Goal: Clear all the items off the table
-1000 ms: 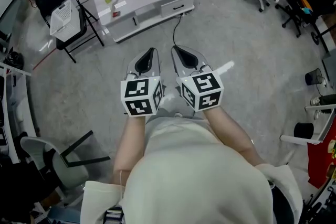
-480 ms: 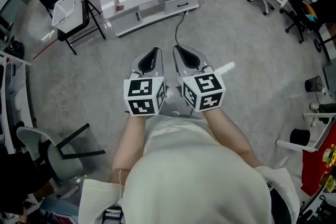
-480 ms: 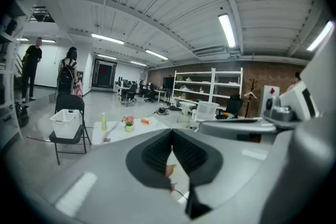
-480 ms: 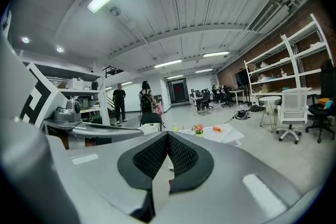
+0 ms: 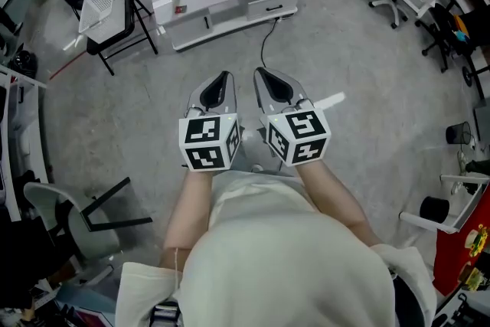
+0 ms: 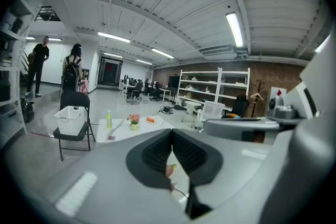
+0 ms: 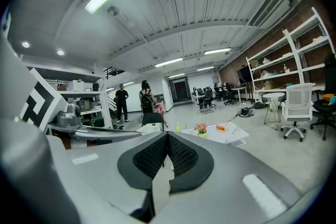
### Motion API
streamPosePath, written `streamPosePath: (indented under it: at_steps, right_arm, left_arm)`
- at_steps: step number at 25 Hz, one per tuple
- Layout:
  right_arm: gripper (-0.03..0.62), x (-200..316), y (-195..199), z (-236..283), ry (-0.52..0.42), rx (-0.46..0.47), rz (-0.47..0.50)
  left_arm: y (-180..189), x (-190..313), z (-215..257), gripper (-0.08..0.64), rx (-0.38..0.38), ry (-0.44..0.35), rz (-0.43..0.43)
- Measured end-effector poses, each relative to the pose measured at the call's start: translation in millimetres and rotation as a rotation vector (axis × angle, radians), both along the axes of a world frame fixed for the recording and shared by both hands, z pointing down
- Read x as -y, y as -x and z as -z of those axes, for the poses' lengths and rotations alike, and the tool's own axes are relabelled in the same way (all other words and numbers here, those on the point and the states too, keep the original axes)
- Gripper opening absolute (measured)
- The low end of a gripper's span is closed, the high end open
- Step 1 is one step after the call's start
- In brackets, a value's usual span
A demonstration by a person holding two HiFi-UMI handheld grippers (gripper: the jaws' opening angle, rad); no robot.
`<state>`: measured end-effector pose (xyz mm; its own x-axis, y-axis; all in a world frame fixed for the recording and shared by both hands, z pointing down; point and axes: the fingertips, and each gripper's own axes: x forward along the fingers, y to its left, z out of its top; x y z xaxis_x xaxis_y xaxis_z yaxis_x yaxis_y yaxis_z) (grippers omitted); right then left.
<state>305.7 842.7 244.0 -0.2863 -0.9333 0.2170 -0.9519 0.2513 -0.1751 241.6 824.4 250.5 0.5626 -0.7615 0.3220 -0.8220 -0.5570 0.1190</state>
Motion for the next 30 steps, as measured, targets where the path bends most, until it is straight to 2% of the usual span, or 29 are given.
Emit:
streamPosePath:
  at_steps: [18,30]
  right_arm:
    - [-0.003,123,0,-5,0.024,-0.004,0.002]
    - [-0.003,218,26,-2,0.052,-0.027,0.018]
  left_arm:
    - [8,121,-7,0.008,0.000,0.023,0.026]
    - [33,214,-9,0.008,0.000,0.060,0.027]
